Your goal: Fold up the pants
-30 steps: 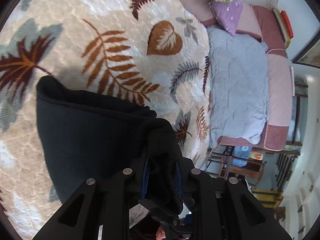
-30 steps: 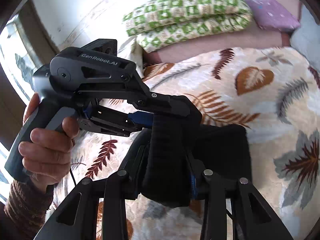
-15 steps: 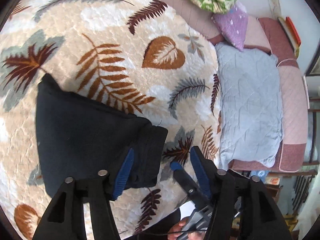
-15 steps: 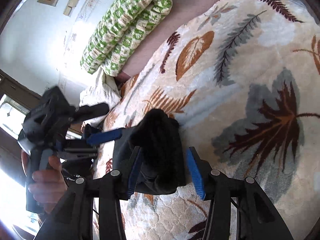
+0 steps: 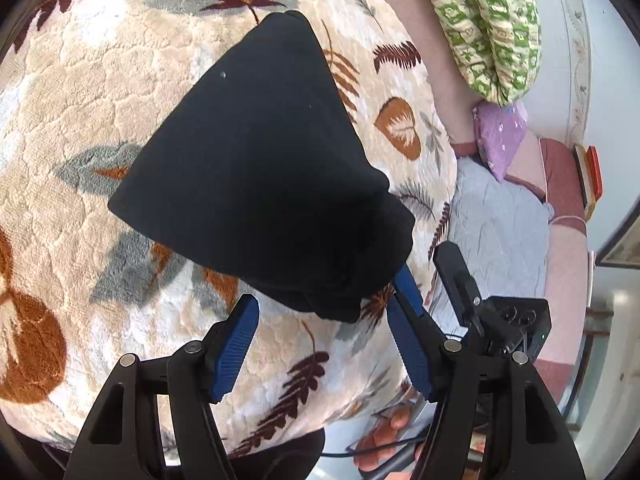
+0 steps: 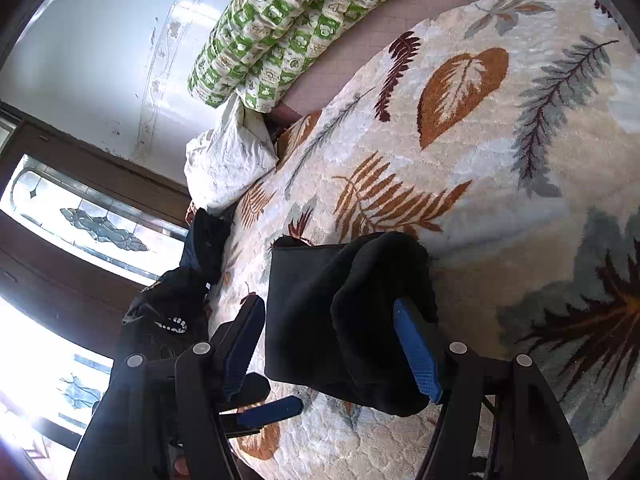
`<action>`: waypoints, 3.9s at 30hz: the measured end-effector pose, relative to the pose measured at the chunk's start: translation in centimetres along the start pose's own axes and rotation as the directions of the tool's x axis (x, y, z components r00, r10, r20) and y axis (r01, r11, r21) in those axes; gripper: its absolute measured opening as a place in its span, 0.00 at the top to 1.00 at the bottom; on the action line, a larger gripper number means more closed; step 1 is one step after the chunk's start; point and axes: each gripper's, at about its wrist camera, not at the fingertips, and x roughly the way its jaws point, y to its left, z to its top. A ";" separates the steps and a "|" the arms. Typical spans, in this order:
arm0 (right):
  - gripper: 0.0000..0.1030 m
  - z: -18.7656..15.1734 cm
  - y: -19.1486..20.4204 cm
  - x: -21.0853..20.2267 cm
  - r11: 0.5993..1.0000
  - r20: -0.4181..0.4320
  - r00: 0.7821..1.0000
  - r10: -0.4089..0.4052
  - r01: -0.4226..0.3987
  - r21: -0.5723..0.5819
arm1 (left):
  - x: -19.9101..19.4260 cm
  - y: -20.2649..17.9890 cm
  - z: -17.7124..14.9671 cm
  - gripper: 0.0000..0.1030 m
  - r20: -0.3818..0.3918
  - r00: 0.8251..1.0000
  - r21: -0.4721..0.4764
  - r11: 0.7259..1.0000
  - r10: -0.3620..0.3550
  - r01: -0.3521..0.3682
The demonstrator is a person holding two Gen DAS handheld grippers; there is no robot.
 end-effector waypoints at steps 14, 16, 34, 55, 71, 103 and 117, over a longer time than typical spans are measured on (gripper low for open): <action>0.82 1.5 -2.0 0.3 0.997 -0.087 0.993 0.073 -0.071 0.027 | -0.7 1.8 1.8 0.95 0.018 0.999 -0.126 0.991 -0.045 0.046; 0.82 0.9 -2.3 -0.8 0.995 -0.088 0.991 0.096 -0.094 0.030 | -1.4 2.2 1.1 0.95 0.024 0.999 -0.102 0.994 -0.043 0.046; 0.87 -1.5 -0.8 -0.7 0.988 -0.203 0.979 -0.031 -0.001 -0.156 | -1.2 4.9 2.0 0.95 -0.029 0.998 -0.162 0.985 -0.056 0.051; 0.00 1.4 -2.0 -1.2 0.990 -0.112 0.986 -0.122 0.113 -0.087 | -0.1 5.1 2.1 0.95 -0.054 0.997 -0.154 0.987 -0.046 0.037; 0.93 1.5 -1.0 3.8 1.000 -0.209 0.977 -0.028 0.027 -0.009 | 0.1 4.9 2.0 0.93 -0.053 0.998 -0.163 0.986 -0.035 0.026; 0.85 -4.8 -1.4 -2.2 0.991 -0.153 0.986 -0.065 0.046 -0.127 | -0.5 4.8 1.8 0.91 -0.050 0.999 -0.127 0.992 0.014 -0.021; 0.50 -2.1 -1.0 -5.8 0.994 -0.022 0.997 -0.070 0.068 -0.090 | -4.2 2.9 1.9 0.88 -0.080 0.996 -0.055 0.998 -0.029 0.025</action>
